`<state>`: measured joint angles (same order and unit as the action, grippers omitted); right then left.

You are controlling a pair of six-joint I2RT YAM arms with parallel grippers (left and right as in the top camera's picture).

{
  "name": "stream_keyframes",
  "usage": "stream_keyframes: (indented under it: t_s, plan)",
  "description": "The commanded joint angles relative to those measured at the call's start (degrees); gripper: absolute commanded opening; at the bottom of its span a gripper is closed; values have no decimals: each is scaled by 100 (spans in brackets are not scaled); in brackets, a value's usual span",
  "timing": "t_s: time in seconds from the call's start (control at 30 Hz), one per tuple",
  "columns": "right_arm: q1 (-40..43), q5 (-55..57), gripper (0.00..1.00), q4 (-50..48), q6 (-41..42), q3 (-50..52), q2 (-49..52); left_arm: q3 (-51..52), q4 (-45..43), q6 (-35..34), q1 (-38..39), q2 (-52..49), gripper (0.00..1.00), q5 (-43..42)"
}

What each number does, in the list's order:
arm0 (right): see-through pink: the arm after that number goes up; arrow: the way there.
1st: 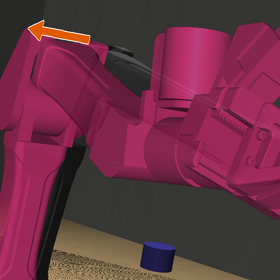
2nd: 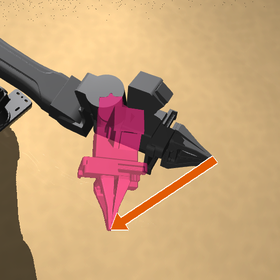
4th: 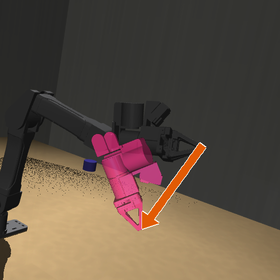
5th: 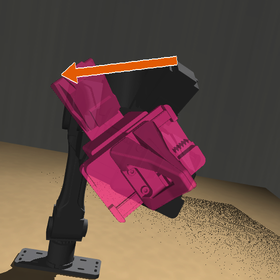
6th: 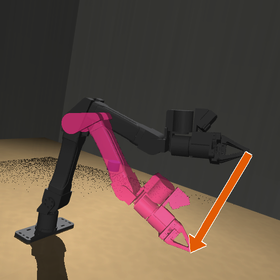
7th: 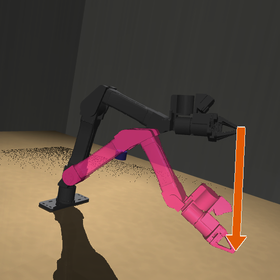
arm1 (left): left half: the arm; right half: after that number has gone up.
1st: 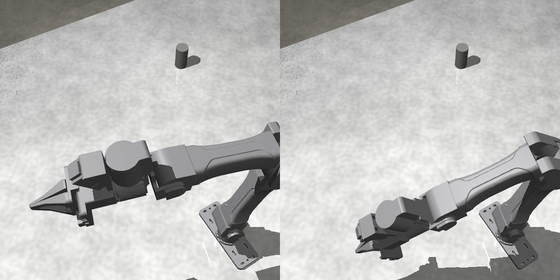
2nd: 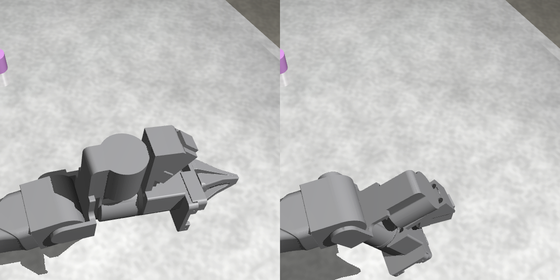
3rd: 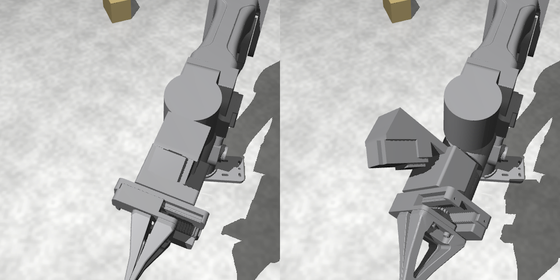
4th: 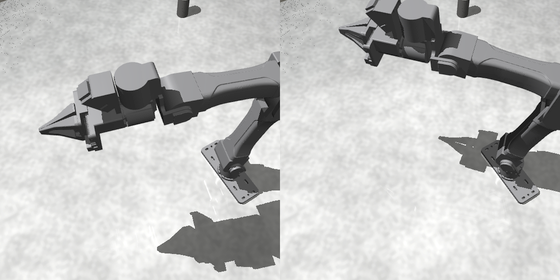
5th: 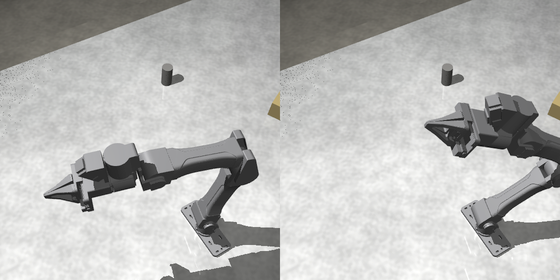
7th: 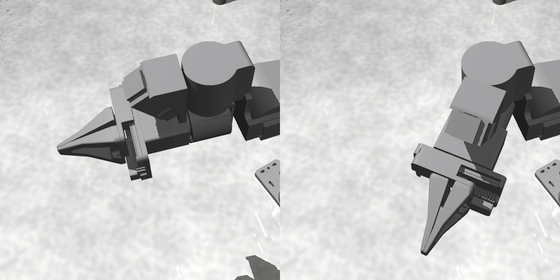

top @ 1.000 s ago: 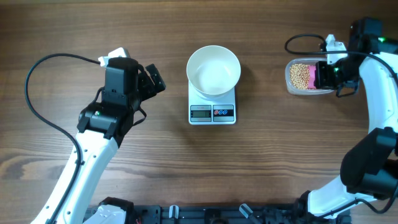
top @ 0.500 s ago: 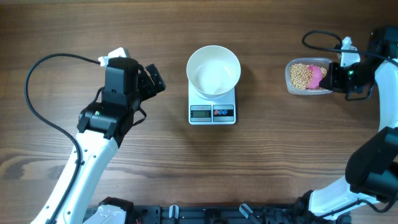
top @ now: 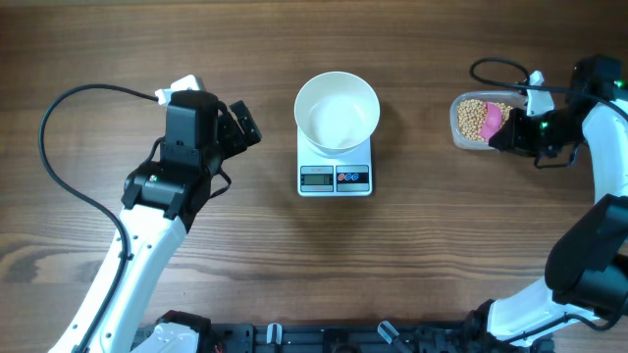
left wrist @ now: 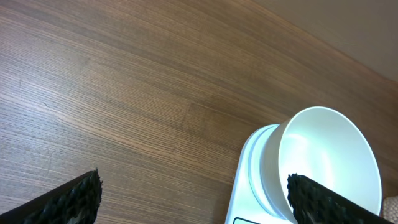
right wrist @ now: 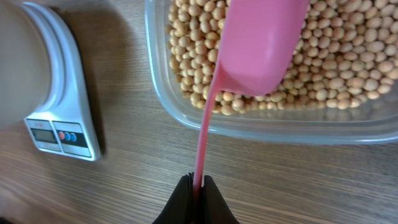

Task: Scoop item into bowl and weigh 150g on scale
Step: 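Scoop soybeans with the pink scoop using the right gripper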

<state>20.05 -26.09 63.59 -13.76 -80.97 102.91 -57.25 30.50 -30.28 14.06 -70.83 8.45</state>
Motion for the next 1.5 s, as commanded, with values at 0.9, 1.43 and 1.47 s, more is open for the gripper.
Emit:
stream_keyframes:
  t_s: [0.9, 1.43, 1.47]
  plan:
    - [660, -1456, 4, 142, -256, 192, 382, -7, 4, 2, -46, -11, 100, -50]
    - [992, -1926, 5, 203, -275, 197, 382, -7, 4, 2, -46, -11, 100, -50]
    - [1023, -1950, 4, 201, -280, 197, 382, -7, 4, 2, -46, -11, 100, -50]
